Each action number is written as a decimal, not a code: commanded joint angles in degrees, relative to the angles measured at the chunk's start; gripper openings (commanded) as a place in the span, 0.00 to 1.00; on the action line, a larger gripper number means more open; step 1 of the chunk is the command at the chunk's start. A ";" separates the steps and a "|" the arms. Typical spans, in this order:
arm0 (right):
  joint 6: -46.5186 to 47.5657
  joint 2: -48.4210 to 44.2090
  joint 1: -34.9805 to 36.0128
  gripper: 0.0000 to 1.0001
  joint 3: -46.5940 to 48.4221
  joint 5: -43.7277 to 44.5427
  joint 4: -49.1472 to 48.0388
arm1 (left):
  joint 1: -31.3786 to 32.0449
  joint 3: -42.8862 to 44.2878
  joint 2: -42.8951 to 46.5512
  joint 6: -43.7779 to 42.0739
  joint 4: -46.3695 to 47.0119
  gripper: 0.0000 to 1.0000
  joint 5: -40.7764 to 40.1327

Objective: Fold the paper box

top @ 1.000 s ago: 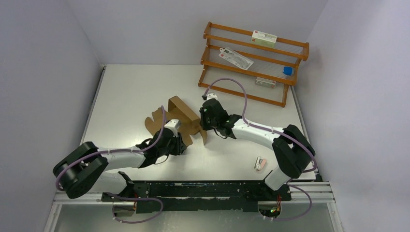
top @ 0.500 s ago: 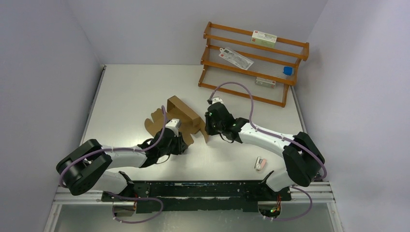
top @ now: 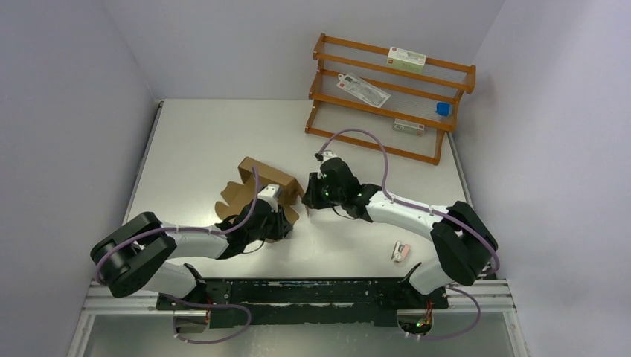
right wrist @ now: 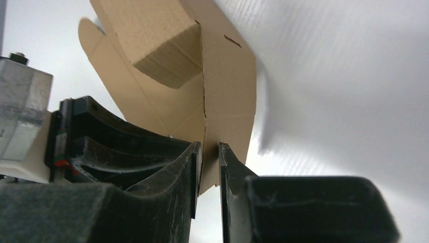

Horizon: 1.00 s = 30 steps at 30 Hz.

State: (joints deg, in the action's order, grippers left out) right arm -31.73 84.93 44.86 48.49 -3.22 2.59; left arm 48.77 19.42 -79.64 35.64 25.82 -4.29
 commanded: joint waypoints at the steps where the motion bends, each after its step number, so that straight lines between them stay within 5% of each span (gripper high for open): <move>1: -2.20 1.65 0.22 0.24 -0.40 -4.66 -6.78 | 1.03 -1.25 -0.68 1.29 1.64 0.28 0.12; 18: -5.99 4.59 1.41 0.44 -5.97 -8.59 -20.32 | 1.19 -6.77 1.72 5.25 8.01 0.28 -1.44; 30: -10.00 8.16 1.61 0.45 -7.71 -15.37 -35.04 | 1.22 -13.14 4.34 6.85 15.58 0.28 -3.60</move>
State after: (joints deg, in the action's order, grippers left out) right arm -39.83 91.11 46.15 41.08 -15.14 -24.62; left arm 49.58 8.67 -74.94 41.50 37.80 -6.59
